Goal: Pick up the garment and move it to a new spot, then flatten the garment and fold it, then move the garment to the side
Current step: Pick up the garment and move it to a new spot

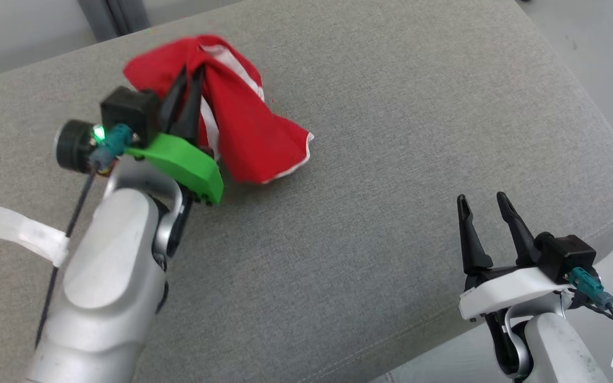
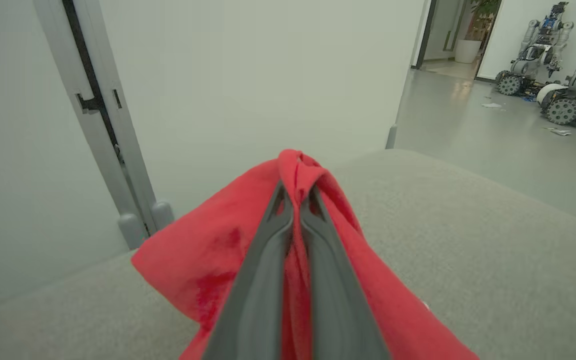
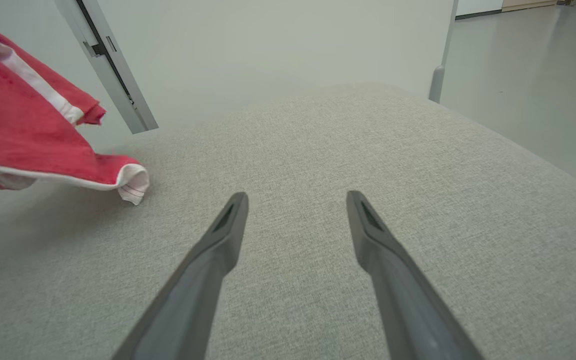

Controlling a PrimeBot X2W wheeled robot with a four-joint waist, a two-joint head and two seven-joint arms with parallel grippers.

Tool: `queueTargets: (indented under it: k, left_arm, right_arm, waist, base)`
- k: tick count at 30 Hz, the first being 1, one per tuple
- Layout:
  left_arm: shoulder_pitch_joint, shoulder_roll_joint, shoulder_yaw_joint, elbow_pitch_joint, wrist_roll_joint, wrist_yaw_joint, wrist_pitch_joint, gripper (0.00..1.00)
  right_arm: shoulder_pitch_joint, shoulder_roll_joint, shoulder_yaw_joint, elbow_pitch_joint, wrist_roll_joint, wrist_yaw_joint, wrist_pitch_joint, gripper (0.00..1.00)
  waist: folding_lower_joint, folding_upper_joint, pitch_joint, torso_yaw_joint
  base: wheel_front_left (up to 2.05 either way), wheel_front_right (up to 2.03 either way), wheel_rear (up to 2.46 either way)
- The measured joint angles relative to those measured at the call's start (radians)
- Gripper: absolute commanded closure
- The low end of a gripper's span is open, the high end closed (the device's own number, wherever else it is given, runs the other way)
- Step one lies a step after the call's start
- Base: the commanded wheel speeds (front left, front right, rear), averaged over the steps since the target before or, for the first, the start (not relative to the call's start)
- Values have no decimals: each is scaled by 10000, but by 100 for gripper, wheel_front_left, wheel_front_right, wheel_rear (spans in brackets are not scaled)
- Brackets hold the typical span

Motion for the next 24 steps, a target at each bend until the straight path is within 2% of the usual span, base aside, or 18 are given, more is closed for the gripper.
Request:
queueTargets:
  k: [5, 6, 7, 8, 16, 24]
  left_arm:
    - [766, -451, -525, 1210, -73, -230, -387, 100]
    - [862, -558, -614, 1398, -75, -259, -489, 94]
    - [926, -669, -700, 1534, -96, -268, -598, 42]
    - [950, -746, -765, 1607, -127, -303, -708, 0]
    - [935, -968, -685, 1572, -213, -226, -1538, 0]
    - [1737, -366, 127, 535, -249, 184, -1749, 0]
  right_arm:
    - [-41, 2, 48, 0, 15, 0, 0, 0]
    - [-41, 2, 58, 2, 13, -2, -2, 0]
    - [-41, 2, 61, 4, 13, 0, -2, 0]
    - [-41, 4, 52, 6, 12, 0, -2, 0]
    - [25, 6, 90, 86, -176, 0, -2, 0]
    - [289, 12, 184, 128, -343, -2, -2, 0]
  waist:
    - [0, 0, 25, 202]
    - [0, 0, 19, 255]
    - [0, 0, 5, 313]
    - [0, 0, -11, 361]
    - [0, 0, -496, 783]
    - [0, 0, -1163, 1340]
  base:
    - [0, 0, 0]
    - [0, 0, 0]
    - [0, 0, 0]
    - [0, 0, 0]
    - [0, 0, 0]
    - [0, 0, 0]
